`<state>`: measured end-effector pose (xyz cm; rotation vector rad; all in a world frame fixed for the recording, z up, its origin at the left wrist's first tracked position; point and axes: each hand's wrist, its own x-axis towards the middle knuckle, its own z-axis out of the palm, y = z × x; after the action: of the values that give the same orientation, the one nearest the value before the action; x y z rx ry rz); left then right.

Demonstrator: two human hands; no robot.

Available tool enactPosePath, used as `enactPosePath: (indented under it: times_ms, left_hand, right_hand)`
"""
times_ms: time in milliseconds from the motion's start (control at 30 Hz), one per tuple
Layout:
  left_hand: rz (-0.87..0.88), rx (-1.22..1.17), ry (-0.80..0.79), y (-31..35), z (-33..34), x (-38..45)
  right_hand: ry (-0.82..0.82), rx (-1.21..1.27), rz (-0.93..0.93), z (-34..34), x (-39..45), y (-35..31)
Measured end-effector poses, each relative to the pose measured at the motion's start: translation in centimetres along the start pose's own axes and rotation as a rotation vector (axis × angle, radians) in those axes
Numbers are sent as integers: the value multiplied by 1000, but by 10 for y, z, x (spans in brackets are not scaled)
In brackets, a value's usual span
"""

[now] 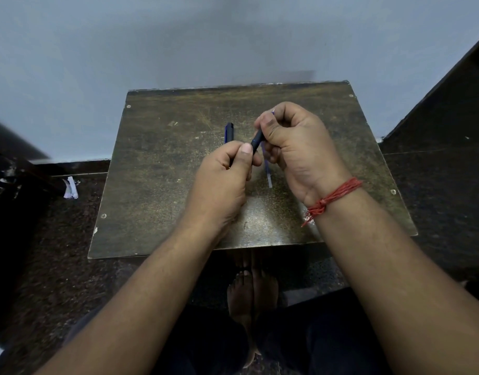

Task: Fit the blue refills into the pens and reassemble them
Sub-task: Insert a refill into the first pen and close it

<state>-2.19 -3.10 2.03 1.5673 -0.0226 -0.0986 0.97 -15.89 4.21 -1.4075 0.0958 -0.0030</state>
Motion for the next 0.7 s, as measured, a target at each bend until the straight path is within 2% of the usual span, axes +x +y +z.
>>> enactPosePath:
  times_ms: [167,233,300,433,567,700]
  left_hand:
    - [15,61,21,-1,0,-1]
    - [-11,-37,3,1,1,-1]
    - [-64,-175,-5,3,0,0]
    - [-118,-219,35,4,-6,1]
    - [-143,-199,83,4,-9,2]
    - [-149,-197,87,4,-9,1]
  right_hand:
    - [-5,-12,2,-1,0,1]
    - [-12,-61,-49,-6,0,0]
    - [55,-149,-129,-17,5,-1]
    - [275,-570,-206,-45,14,2]
    - [281,-913,-215,-47,15,7]
    - [202,-1236,-166,-39,17,15]
